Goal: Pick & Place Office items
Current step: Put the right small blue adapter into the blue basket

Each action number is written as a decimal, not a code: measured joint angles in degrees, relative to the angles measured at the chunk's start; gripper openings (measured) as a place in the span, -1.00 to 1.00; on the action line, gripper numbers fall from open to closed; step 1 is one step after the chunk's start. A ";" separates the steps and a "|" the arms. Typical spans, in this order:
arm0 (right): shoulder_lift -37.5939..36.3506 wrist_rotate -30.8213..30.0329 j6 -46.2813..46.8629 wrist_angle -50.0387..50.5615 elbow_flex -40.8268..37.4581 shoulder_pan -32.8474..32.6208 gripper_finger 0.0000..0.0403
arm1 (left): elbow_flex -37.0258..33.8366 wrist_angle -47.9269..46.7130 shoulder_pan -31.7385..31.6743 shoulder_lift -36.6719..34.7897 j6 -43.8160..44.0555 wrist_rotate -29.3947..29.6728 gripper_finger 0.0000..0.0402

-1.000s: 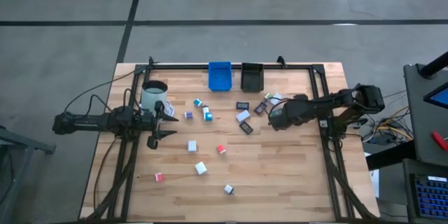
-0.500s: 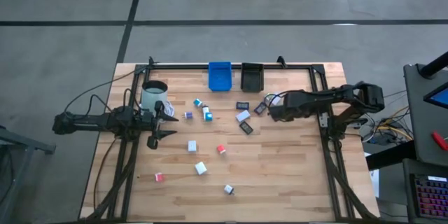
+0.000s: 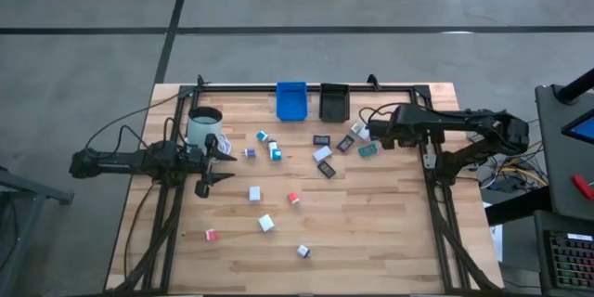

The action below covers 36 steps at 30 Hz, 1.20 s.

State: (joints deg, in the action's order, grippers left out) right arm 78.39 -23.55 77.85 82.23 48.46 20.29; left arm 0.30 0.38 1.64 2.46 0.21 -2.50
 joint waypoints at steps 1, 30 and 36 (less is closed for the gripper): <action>0.26 0.07 -1.10 -0.76 -0.02 0.61 -0.54 | 0.01 0.01 -0.01 0.00 -0.01 0.00 0.13; 9.34 1.39 -5.86 -6.81 -1.26 2.46 -0.38 | 0.00 0.00 -0.01 0.00 0.01 0.02 0.13; 8.42 1.44 -7.16 -7.42 -1.15 2.48 -0.23 | 0.01 -0.01 -0.01 0.00 0.01 0.02 0.13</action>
State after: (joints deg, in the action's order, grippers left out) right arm 86.81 -22.11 70.69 74.81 47.31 22.76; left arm 0.30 0.36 1.63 2.46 0.23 -2.48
